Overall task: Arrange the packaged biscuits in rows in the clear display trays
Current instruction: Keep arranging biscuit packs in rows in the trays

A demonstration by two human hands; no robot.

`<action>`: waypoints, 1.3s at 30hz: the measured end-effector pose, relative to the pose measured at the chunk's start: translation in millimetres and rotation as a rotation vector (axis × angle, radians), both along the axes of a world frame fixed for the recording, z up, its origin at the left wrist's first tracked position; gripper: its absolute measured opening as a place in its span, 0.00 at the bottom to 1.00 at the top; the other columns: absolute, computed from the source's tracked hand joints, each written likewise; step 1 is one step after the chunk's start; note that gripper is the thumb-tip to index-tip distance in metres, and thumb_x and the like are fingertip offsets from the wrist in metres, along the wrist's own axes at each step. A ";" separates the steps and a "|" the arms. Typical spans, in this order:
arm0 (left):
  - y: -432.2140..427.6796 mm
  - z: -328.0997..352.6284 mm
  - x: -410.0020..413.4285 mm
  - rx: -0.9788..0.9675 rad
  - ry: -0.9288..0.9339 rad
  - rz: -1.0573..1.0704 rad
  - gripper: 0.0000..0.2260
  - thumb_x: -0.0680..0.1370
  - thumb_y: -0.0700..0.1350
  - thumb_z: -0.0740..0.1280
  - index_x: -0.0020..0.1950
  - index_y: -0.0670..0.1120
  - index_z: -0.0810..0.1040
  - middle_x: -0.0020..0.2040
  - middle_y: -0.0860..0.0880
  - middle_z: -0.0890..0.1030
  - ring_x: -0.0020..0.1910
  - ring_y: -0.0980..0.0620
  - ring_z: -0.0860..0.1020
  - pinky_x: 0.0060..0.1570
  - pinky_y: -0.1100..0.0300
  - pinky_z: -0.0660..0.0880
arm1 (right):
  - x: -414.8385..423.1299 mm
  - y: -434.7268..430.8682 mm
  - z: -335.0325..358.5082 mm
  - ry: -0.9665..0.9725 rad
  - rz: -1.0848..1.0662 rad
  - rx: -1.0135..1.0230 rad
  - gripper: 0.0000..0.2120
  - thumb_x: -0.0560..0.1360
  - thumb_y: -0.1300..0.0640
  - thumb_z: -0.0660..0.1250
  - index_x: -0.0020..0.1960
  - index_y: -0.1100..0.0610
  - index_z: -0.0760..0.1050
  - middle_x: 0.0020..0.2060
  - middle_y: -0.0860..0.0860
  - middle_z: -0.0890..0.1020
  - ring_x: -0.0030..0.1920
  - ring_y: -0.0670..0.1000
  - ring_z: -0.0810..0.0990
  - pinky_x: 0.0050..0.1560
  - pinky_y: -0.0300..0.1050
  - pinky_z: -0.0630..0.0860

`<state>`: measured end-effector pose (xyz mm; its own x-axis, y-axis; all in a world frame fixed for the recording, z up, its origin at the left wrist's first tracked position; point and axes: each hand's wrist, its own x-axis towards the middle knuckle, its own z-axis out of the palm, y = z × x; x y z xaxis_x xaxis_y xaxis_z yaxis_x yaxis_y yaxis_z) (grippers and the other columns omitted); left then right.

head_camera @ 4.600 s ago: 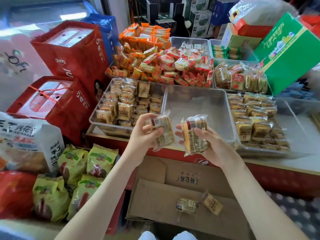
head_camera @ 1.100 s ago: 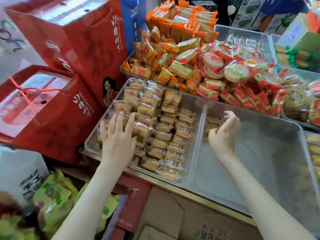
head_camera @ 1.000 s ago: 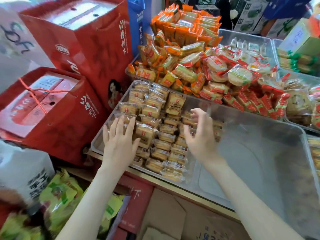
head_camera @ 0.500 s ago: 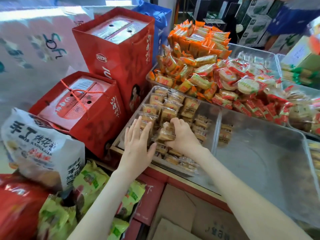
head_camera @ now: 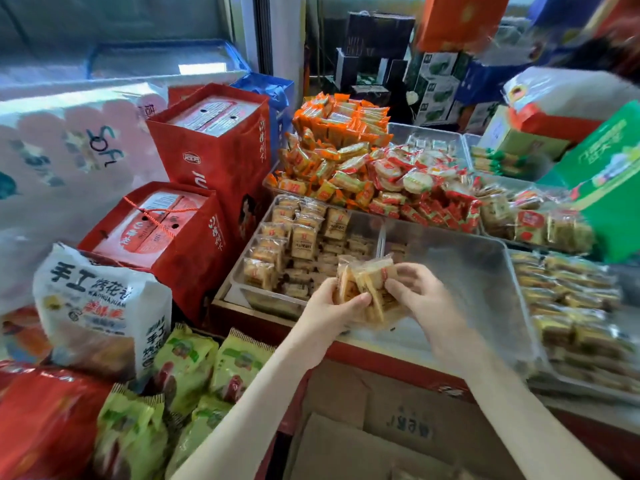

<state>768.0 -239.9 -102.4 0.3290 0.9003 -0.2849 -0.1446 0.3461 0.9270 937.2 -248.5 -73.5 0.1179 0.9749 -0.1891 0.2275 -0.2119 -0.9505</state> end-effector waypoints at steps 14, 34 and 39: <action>-41.5 22.1 3.3 0.118 0.018 -0.069 0.18 0.69 0.44 0.77 0.58 0.45 0.81 0.55 0.44 0.84 0.57 0.43 0.81 0.60 0.49 0.76 | 37.6 -67.8 12.5 0.026 0.132 0.263 0.27 0.68 0.53 0.77 0.64 0.45 0.71 0.59 0.48 0.73 0.58 0.46 0.75 0.57 0.40 0.73; -55.8 6.1 -17.3 1.653 0.612 -0.025 0.12 0.78 0.37 0.65 0.61 0.44 0.73 0.64 0.44 0.72 0.69 0.44 0.70 0.71 0.49 0.67 | 53.6 -87.8 1.0 -0.547 0.388 0.845 0.30 0.70 0.76 0.67 0.64 0.51 0.65 0.71 0.49 0.66 0.77 0.46 0.58 0.74 0.46 0.62; -75.4 35.1 6.4 0.556 0.284 0.263 0.16 0.71 0.43 0.76 0.54 0.52 0.75 0.48 0.53 0.81 0.44 0.62 0.81 0.41 0.68 0.77 | 38.5 -96.6 17.4 0.479 0.090 0.229 0.25 0.65 0.58 0.79 0.59 0.49 0.75 0.48 0.47 0.82 0.51 0.49 0.81 0.54 0.44 0.79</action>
<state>774.5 -315.3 -67.3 0.0598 0.9778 0.2008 0.1170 -0.2067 0.9714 975.7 -345.0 -56.1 -0.0155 0.9997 0.0175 -0.2353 0.0134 -0.9718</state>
